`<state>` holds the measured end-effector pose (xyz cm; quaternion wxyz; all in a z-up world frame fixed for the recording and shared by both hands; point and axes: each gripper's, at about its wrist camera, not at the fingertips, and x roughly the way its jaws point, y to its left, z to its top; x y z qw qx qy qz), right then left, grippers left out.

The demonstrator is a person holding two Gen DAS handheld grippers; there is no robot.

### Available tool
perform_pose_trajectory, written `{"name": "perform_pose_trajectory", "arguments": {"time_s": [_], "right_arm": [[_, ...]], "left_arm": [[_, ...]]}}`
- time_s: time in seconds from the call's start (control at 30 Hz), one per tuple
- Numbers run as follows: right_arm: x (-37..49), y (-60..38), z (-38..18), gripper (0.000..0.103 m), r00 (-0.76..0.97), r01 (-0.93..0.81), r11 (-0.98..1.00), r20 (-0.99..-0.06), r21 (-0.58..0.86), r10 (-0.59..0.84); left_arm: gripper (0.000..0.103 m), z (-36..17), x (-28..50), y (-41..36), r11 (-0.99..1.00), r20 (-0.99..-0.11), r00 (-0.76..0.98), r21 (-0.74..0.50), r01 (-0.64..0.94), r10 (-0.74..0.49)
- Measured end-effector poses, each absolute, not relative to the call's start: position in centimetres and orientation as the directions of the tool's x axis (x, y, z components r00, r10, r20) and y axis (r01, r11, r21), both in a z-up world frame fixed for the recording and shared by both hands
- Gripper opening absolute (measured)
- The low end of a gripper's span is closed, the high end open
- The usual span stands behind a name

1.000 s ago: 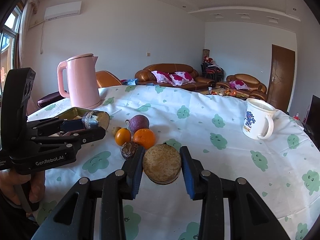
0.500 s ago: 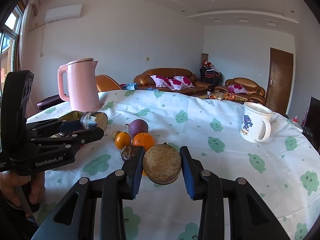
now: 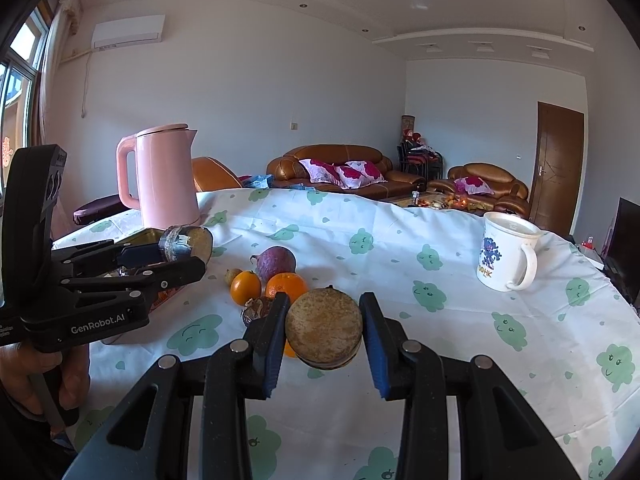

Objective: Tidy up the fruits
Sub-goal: 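Lift the cake with the right tool while the left tool lifts the purple-striped tuber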

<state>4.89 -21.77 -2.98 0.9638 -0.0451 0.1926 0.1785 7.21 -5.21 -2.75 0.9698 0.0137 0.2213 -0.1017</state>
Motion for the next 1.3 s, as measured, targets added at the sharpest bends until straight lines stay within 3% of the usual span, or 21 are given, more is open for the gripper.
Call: {"name": "perform_pose_trajectory", "arguments": {"time_s": [1.3], "right_arm": [[3.2,-21.4,-1.9,0.037,0.896,-0.354,0.932,-0.312,-0.074,0.316]], "left_arm": [[0.049,-2.0,5.3,-4.6,0.985,-0.365,0.919,0.022,0.168,-0.149]]}}
